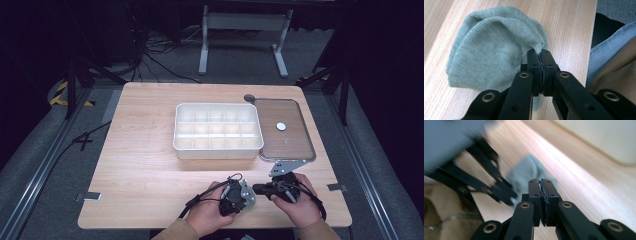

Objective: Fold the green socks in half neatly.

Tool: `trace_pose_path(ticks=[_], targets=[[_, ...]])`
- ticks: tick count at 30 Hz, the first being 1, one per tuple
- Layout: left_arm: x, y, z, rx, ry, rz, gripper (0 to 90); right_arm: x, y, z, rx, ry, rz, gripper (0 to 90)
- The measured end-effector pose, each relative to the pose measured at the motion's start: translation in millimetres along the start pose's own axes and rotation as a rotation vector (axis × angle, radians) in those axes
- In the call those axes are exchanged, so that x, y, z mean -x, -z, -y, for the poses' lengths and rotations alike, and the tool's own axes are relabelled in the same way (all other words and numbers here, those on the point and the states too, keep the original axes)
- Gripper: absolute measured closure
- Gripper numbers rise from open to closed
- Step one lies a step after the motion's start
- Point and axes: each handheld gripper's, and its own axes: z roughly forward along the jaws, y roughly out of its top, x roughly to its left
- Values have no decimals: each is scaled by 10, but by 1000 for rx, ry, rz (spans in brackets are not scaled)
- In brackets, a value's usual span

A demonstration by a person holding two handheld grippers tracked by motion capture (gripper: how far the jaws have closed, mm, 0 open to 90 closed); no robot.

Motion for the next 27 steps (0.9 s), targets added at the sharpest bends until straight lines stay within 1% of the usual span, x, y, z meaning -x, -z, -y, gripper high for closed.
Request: trace_pose_path(ticks=[1, 2, 4, 6, 7, 8, 9, 10, 11, 12, 13, 14, 15, 16, 17, 18, 19, 20, 21, 23, 24, 25, 26, 27], targets=[[-2, -1, -1, 1, 2, -1, 881, -35, -10, -19, 17, 20, -5, 881], [-4, -1, -3, 1, -1, -3, 880, -64, -49, -27, 23, 29, -12, 881], [7, 5, -3, -3, 7, -2, 878, -110, -151, -34, 19, 36, -29, 880], [-4, 5, 2, 8, 3, 3, 876, -116, -254, -24, -18, 45, -25, 878], [-13, 9, 6, 11, 4, 8, 874, -103, -284, -7, -34, 42, -14, 875], [-22, 22, 13, 15, 9, 20, 866, -77, -299, 18, -50, 40, -4, 868], [-36, 36, 19, 28, 20, 54, 846, -49, -314, 44, -64, 33, 2, 861], [-53, 61, 26, 49, 33, 86, 793, -21, -327, 72, -77, 25, 6, 861], [-78, 104, 32, 61, 43, 109, 767, 1, -337, 95, -78, 18, 7, 861], [-136, 195, 47, 106, 73, 134, 757, 15, -348, 113, -85, 9, 4, 861], [-136, 195, 47, 106, 73, 134, 757, 15, -348, 113, -85, 9, 4, 861], [-237, 310, 70, 186, 131, 152, 757, 30, -362, 127, -82, 7, 0, 860], [-286, 354, 84, 227, 173, 137, 763, 29, -372, 131, -78, 4, -6, 857], [-286, 354, 84, 227, 173, 137, 762, 29, -372, 131, -78, 4, -6, 857], [-340, 369, 99, 240, 205, 76, 762, 27, -380, 132, -78, 16, -3, 854], [-357, 342, 102, 205, 204, 27, 768, 9, -392, 133, -74, 27, -3, 849], [-349, 292, 99, 188, 198, 4, 776, -9, -398, 133, -73, 31, -3, 843], [-338, 250, 91, 175, 186, -6, 783, -16, -401, 133, -73, 40, 2, 838], [-316, 198, 74, 139, 159, -23, 786, -24, -402, 132, -72, 42, 3, 834], [-279, 135, 57, 55, 131, -83, 836, -42, -405, 135, -71, 51, -1, 824], [-277, 106, 60, 10, 120, -106, 858, -49, -397, 138, -71, 53, -4, 824], [-277, 106, 60, 10, 120, -106, 878, -49, -397, 138, -71, 53, -4, 824], [-276, 71, 72, -15, 128, -119, 878, -58, -384, 140, -71, 57, -4, 824], [-279, 59, 77, -12, 126, -121, 888, -67, -361, 142, -74, 62, 2, 824]])
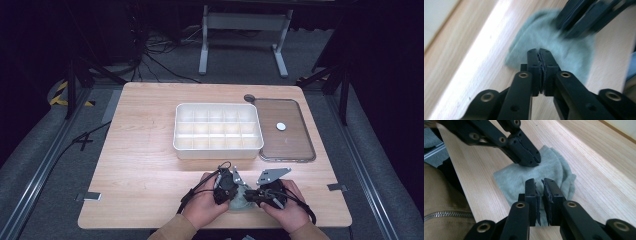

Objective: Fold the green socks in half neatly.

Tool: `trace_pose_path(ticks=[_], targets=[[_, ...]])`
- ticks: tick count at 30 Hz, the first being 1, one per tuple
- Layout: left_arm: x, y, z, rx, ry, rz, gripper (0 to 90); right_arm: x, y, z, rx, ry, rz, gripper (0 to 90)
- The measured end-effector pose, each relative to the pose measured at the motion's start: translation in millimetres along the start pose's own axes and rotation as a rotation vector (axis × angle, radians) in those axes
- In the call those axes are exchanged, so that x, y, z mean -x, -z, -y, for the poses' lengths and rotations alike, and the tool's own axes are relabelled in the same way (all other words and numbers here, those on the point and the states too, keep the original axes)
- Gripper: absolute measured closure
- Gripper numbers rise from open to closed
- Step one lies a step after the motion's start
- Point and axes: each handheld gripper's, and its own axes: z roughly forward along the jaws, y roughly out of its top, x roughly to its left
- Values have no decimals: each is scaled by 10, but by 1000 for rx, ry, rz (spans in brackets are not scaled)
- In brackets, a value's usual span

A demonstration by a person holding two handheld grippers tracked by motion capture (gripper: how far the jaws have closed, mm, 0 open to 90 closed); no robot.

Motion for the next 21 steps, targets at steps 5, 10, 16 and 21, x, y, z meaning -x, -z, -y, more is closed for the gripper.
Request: trace_pose_path(ticks=[5, 10, 16, 21], targets=[[-14, 1, -14, -22, 0, 13, 892, -6, 33, 32, -39, 12, 19, 816], [-12, 3, -5, -19, 8, 14, 888, 24, 11, 92, -148, 9, 43, 850], [-22, 11, 12, 5, 16, 13, 869, 12, 63, 44, -137, 16, 32, 829], [-34, 18, 16, 10, 22, 28, 865, -5, 256, -43, -31, 2, 27, 823]])
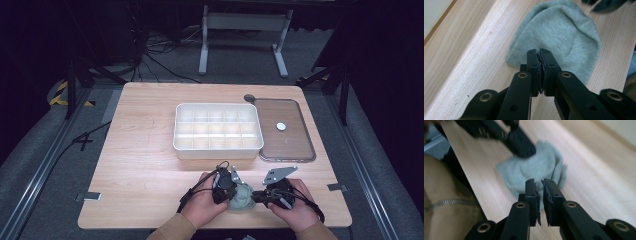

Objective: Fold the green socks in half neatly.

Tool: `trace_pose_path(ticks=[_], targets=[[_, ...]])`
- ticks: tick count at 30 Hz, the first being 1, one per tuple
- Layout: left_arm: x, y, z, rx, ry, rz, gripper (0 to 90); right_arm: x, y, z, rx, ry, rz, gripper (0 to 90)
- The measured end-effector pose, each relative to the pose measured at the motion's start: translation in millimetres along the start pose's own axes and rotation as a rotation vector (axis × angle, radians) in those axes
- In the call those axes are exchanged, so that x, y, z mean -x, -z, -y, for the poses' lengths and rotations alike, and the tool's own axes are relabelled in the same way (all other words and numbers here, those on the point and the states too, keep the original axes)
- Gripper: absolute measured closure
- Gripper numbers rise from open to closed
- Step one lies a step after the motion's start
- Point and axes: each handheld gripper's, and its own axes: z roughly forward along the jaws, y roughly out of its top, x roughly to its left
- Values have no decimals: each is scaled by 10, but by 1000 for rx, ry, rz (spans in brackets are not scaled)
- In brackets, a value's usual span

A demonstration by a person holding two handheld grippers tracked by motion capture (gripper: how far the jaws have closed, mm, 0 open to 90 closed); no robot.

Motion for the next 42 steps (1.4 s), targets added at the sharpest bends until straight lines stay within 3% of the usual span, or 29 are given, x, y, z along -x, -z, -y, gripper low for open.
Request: trace_pose_path(ticks=[4, 8, 11, 15, 22, 29, 37, 42], targets=[[-5, -4, 10, 11, 9, 8, 865, -55, 29, -75, 77, 5, 14, 825], [-18, 2, 20, 9, 19, 17, 862, -118, -93, -116, 117, 12, 20, 803], [-20, 0, 24, 14, 21, 18, 861, -120, -152, -113, 104, 0, 18, 803], [-21, 2, 21, 13, 20, 22, 862, -76, -271, -34, 1, 1, 52, 810], [-18, -40, 19, -19, 12, 10, 858, -68, -247, 23, -47, 18, 73, 823], [-42, 31, 54, 3, 29, 15, 834, -90, -298, 38, -49, 48, 85, 829], [-103, 65, 146, -32, 60, 47, 806, -53, -300, 57, -32, 40, 62, 830], [-76, 25, 141, -42, 38, 67, 800, -36, -293, 67, -26, 32, 47, 829]])
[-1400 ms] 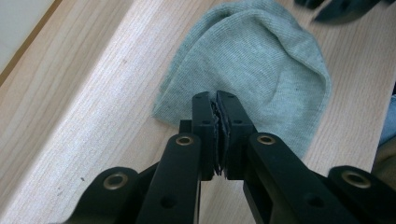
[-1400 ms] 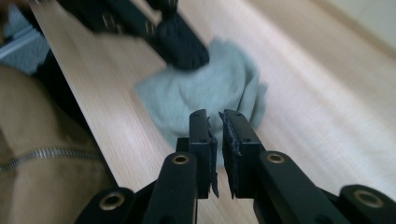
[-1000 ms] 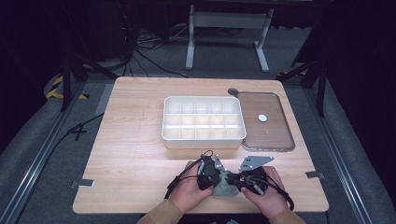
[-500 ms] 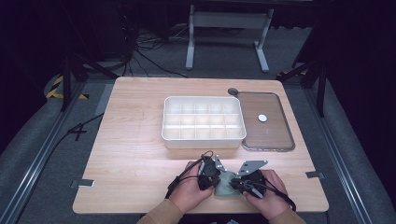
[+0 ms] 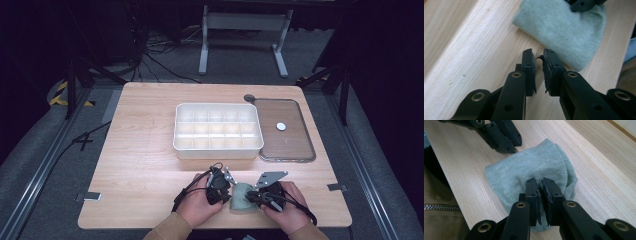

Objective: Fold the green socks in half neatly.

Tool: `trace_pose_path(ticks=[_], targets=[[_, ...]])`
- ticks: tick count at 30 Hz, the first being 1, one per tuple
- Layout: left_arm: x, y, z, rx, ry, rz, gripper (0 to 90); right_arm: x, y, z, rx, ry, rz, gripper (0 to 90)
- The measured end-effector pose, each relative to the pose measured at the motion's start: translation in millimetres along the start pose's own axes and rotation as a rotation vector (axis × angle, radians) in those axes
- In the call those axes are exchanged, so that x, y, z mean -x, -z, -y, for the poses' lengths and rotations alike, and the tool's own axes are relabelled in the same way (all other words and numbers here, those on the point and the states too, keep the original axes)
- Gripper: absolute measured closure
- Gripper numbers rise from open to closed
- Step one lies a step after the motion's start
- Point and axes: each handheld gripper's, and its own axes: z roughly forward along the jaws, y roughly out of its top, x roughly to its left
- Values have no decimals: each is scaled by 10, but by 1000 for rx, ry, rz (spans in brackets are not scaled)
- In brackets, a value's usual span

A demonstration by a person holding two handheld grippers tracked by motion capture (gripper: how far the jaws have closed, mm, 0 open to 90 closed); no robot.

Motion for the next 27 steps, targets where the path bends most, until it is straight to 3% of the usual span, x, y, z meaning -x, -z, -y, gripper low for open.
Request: trace_pose_path(ticks=[4, 10, 14, 16, 19, 24, 27], targets=[[-5, -1, -3, -1, 11, 9, 798, 6, -3, 10, 10, 6, -4, 829], [-4, -10, -21, -12, 14, 57, 815, 20, 0, 23, 18, 5, -16, 830], [-6, -11, -19, -15, 7, 50, 861, 30, 5, 31, 20, 5, -20, 829], [8, -10, -36, -29, -5, 34, 881, 21, 5, 29, 20, 11, -15, 830], [31, -31, -62, -28, -13, 51, 895, 11, -1, 27, 22, 21, -7, 831], [34, -42, -81, -28, -33, 45, 896, 25, -1, 44, 33, 10, -18, 833], [48, -69, -81, 9, -67, 41, 898, 33, 2, 61, 42, 8, -21, 833]])
